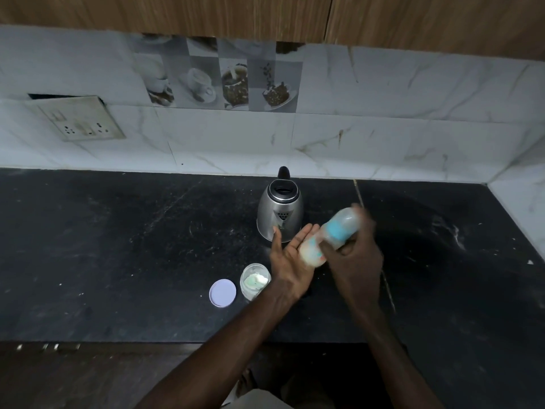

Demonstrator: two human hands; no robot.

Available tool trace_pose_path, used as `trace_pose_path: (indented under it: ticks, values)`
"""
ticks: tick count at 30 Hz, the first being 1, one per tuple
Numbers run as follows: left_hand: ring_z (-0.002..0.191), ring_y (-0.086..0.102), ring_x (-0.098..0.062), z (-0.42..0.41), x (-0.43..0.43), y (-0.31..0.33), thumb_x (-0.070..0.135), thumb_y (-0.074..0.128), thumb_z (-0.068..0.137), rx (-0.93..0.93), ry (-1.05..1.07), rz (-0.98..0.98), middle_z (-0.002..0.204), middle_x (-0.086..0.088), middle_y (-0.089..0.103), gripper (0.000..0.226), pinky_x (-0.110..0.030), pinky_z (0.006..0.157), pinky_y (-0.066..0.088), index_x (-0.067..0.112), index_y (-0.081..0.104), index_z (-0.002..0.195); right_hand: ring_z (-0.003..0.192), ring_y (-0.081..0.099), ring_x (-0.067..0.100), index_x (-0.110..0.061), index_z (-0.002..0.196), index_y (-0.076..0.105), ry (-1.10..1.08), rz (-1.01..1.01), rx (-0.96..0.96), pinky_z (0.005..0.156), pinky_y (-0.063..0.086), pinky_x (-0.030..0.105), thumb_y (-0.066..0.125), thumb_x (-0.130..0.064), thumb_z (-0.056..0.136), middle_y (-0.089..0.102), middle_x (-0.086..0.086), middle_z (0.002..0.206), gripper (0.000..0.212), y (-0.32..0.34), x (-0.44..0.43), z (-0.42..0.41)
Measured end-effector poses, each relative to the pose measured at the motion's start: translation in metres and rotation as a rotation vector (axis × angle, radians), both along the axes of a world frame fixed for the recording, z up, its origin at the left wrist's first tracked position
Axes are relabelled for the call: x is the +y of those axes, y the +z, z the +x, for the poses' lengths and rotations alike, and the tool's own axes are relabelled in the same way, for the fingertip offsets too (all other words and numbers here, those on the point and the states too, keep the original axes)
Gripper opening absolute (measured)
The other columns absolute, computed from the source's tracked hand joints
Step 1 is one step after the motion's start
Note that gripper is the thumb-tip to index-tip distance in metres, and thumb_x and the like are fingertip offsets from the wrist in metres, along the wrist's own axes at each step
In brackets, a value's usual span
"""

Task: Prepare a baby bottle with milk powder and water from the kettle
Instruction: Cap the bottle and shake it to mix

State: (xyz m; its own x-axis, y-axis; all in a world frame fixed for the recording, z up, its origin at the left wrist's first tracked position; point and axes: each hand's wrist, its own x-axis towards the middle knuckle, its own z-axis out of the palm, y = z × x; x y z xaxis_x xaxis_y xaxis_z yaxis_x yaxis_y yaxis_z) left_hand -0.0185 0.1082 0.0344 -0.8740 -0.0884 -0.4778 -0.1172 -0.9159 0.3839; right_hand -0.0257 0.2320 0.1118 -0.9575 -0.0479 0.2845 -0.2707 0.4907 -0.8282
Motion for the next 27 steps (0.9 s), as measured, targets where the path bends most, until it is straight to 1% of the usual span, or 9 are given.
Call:
trace_pose_path:
  ticks: [3,7,9,11,14,16,20,24,27]
  values:
    - [0.14,0.057,-0.032,0.002,0.0,-0.004,0.076,0.052,0.089,-0.042,0.013,-0.04,0.141,-0.019,0.066,0.091,-0.045,0.125,0.037,0.001,0.063,0.138,0.102,0.069,-0.007,-0.044,0.157,0.03,-0.156,-0.216,0.072,0.083,0.063,0.022,0.084,-0.049,0.077,0.06,-0.037,0.127,0.097,0.004,-0.003,0.002]
    - [0.141,0.052,-0.042,0.005,0.004,-0.005,0.073,0.048,0.094,0.004,-0.035,0.029,0.15,-0.029,0.054,0.093,-0.05,0.124,0.037,-0.003,0.053,0.146,0.124,0.065,0.014,-0.041,0.157,0.031,0.087,0.111,-0.005,0.1,0.058,0.039,0.09,-0.033,0.074,0.058,-0.011,0.148,0.102,-0.005,-0.011,0.012]
    - [0.14,0.054,-0.038,0.005,0.001,-0.006,0.073,0.049,0.093,0.003,-0.021,0.015,0.148,-0.026,0.057,0.093,-0.048,0.124,0.037,-0.002,0.053,0.147,0.122,0.066,0.016,-0.046,0.157,0.03,-0.005,0.009,0.036,0.098,0.06,0.039,0.085,-0.043,0.075,0.058,-0.009,0.147,0.099,-0.004,-0.008,0.007]
    - [0.138,0.058,-0.034,0.006,-0.002,-0.008,0.074,0.052,0.09,-0.034,0.006,-0.02,0.143,-0.022,0.063,0.093,-0.046,0.126,0.035,-0.001,0.056,0.145,0.107,0.071,0.009,-0.051,0.155,0.027,-0.11,-0.133,0.042,0.086,0.064,0.037,0.082,-0.051,0.076,0.062,-0.012,0.135,0.096,0.001,-0.01,0.007]
    - [0.143,0.052,-0.038,0.009,-0.002,-0.006,0.073,0.054,0.088,-0.021,-0.002,-0.005,0.147,-0.023,0.059,0.095,-0.05,0.125,0.036,-0.003,0.055,0.145,0.115,0.07,0.014,-0.045,0.156,0.031,0.027,0.017,-0.029,0.094,0.061,0.044,0.088,-0.037,0.075,0.063,-0.008,0.141,0.099,-0.007,-0.011,0.013]
    - [0.142,0.054,-0.036,0.009,-0.005,-0.006,0.073,0.055,0.086,-0.005,0.0,-0.018,0.146,-0.021,0.062,0.094,-0.049,0.123,0.038,-0.002,0.057,0.143,0.118,0.068,0.012,-0.045,0.155,0.034,0.008,0.032,-0.007,0.096,0.061,0.04,0.088,-0.04,0.075,0.061,-0.013,0.142,0.097,-0.005,-0.007,0.01]
    - [0.136,0.061,-0.027,0.01,-0.011,-0.004,0.076,0.053,0.086,-0.005,0.017,-0.055,0.141,-0.014,0.067,0.093,-0.04,0.119,0.043,0.002,0.061,0.142,0.113,0.066,-0.007,-0.044,0.158,0.027,-0.206,-0.266,0.053,0.089,0.063,0.026,0.08,-0.065,0.076,0.056,-0.031,0.13,0.1,0.0,-0.005,0.007]
    - [0.142,0.052,-0.038,0.009,-0.009,0.0,0.073,0.057,0.084,0.02,0.004,0.037,0.146,-0.02,0.061,0.095,-0.052,0.123,0.038,-0.002,0.056,0.143,0.113,0.071,0.016,-0.046,0.154,0.033,0.053,0.013,-0.052,0.094,0.061,0.039,0.088,-0.037,0.074,0.064,-0.009,0.139,0.098,-0.013,-0.012,0.014]
    - [0.141,0.055,-0.032,0.007,-0.011,-0.003,0.074,0.055,0.086,0.019,0.019,0.002,0.144,-0.019,0.064,0.094,-0.044,0.12,0.042,-0.001,0.059,0.143,0.1,0.073,0.006,-0.053,0.153,0.03,-0.129,-0.197,0.017,0.081,0.064,0.023,0.081,-0.051,0.074,0.066,-0.01,0.129,0.094,-0.007,-0.01,0.009]
